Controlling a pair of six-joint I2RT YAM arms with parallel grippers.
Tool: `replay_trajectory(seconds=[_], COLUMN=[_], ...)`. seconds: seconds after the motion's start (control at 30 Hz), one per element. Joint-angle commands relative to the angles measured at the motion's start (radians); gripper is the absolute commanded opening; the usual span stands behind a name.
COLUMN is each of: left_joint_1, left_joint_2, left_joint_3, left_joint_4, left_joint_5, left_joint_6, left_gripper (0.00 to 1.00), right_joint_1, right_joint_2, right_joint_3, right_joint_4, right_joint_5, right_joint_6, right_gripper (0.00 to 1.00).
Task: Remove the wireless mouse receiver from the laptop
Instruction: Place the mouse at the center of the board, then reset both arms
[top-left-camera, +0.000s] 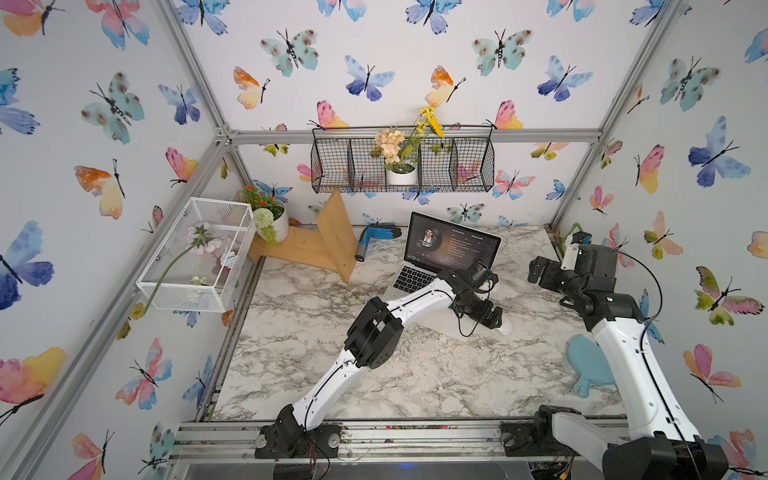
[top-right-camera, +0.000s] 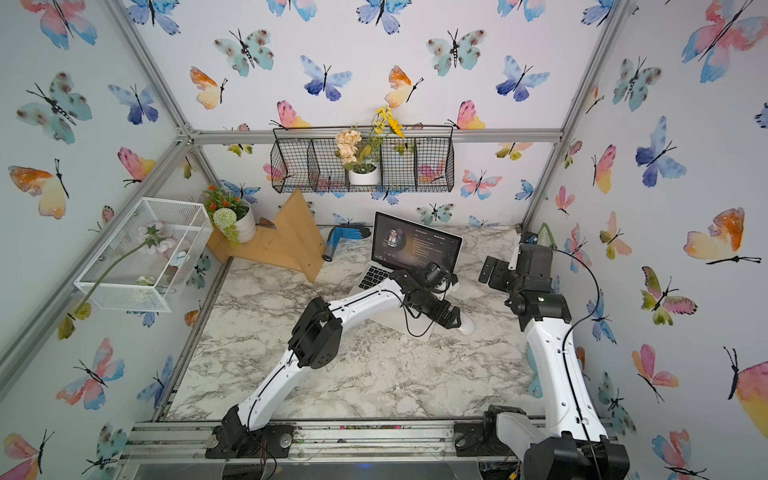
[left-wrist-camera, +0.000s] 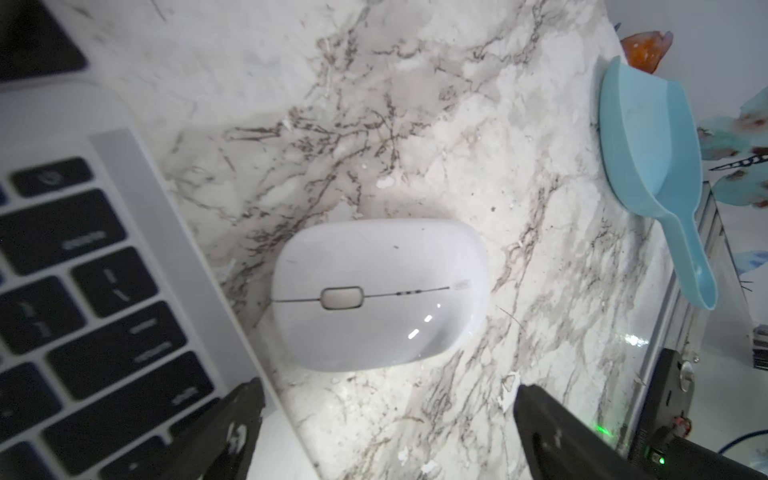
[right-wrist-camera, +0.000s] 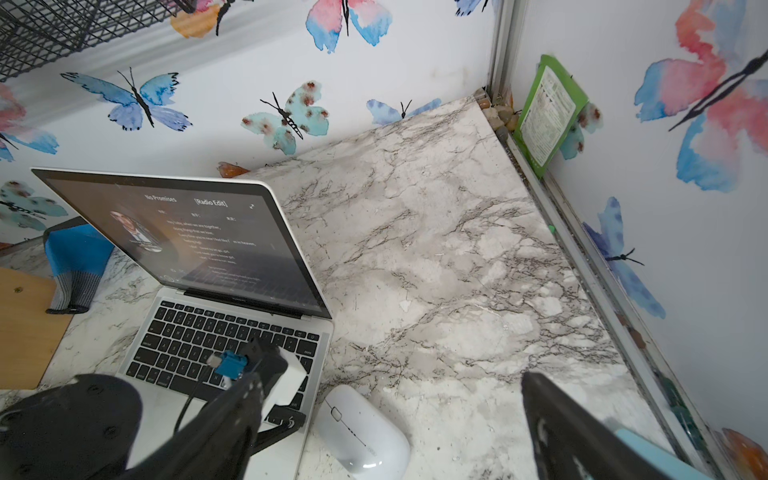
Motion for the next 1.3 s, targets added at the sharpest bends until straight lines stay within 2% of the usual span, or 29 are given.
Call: replay_trajectory(seconds=[0.0, 0.1, 0.17, 0.27, 0.33, 0.43, 0.5, 0.57, 0.67, 0.7, 0.77, 0.83, 0.87, 0.97, 1.0, 1.07, 1.1, 1.17, 1.23, 1.27], left_joint_1=[0.03, 0.082, 0.131, 0.187, 0.224, 0.274, 0.33, 0.42, 0.572, 0.617, 0.693, 0.802, 0.831, 0.874, 0.883, 0.909, 0.918, 0.919, 0.918, 0.92], left_joint_2=[-0.238, -0.453, -0.642, -1.019, -1.271, -1.553, -1.66, -1.73, -1.769, -1.771, -1.745, -1.674, -1.627, -1.453, -1.411, -1.35, -1.304, -1.215, -1.117, -1.085], left_joint_3=[-0.103, -0.274, -0.452, -0.904, -1.233, -1.629, -1.787, -1.836, -1.963, -2.009, -2.08, -2.149, -2.175, -2.192, -2.166, -2.118, -2.136, -2.169, -2.217, -2.214], left_joint_4=[0.184, 0.239, 0.32, 0.634, 0.9, 1.245, 1.325, 1.205, 1.179, 1.197, 1.267, 1.403, 1.481, 1.68, 1.681, 1.662, 1.755, 1.876, 2.071, 2.104], left_joint_5=[-0.063, -0.087, -0.116, -0.293, -0.458, -0.693, -0.835, -0.935, -0.967, -0.95, -0.94, -0.797, -0.762, -0.72, -0.676, -0.605, -0.551, -0.514, -0.453, -0.422], left_joint_6=[0.064, 0.098, 0.11, 0.177, 0.229, 0.368, 0.419, 0.394, 0.355, 0.337, 0.249, 0.167, 0.149, 0.166, 0.184, 0.16, 0.159, 0.172, 0.199, 0.205], left_gripper=[1.0, 0.99, 0.99, 0.99, 0.99, 0.99, 0.99, 0.99, 0.99, 0.99, 0.98, 0.99, 0.99, 0.99, 0.99, 0.99, 0.99, 0.99, 0.99, 0.99], right_joint_1=[-0.004, -0.004, -0.004, 0.004, 0.009, 0.009, 0.01, 0.01, 0.011, 0.01, 0.01, 0.01, 0.01, 0.01, 0.01, 0.01, 0.01, 0.01, 0.011, 0.01], right_joint_2=[0.0, 0.018, 0.02, -0.008, -0.054, -0.084, -0.112, -0.165, -0.218, -0.206, -0.135, -0.014, 0.038, 0.193, 0.231, 0.235, 0.227, 0.225, 0.192, 0.19], right_joint_3=[-0.074, -0.132, -0.188, -0.265, -0.355, -0.453, -0.534, -0.641, -0.81, -0.859, -0.885, -0.876, -0.874, -0.913, -0.907, -0.846, -0.839, -0.88, -0.885, -0.902], right_joint_4=[0.074, 0.058, 0.074, 0.122, 0.25, 0.405, 0.546, 0.709, 1.009, 1.111, 1.205, 1.281, 1.324, 1.591, 1.635, 1.495, 1.475, 1.567, 1.528, 1.555], right_joint_5=[-0.009, -0.014, -0.037, -0.108, -0.062, 0.027, 0.001, 0.057, 0.18, 0.22, 0.219, 0.19, 0.193, 0.202, 0.17, 0.133, 0.11, 0.091, 0.078, 0.069], right_joint_6=[0.007, 0.025, 0.029, 0.017, 0.039, 0.045, -0.024, -0.075, -0.188, -0.197, -0.19, -0.198, -0.2, -0.209, -0.216, -0.229, -0.236, -0.248, -0.249, -0.253], right_gripper=[0.99, 0.99, 0.98, 0.98, 0.98, 0.98, 0.98, 0.98, 0.98, 0.98, 0.98, 0.98, 0.98, 0.98, 0.98, 0.98, 0.98, 0.98, 0.98, 0.98])
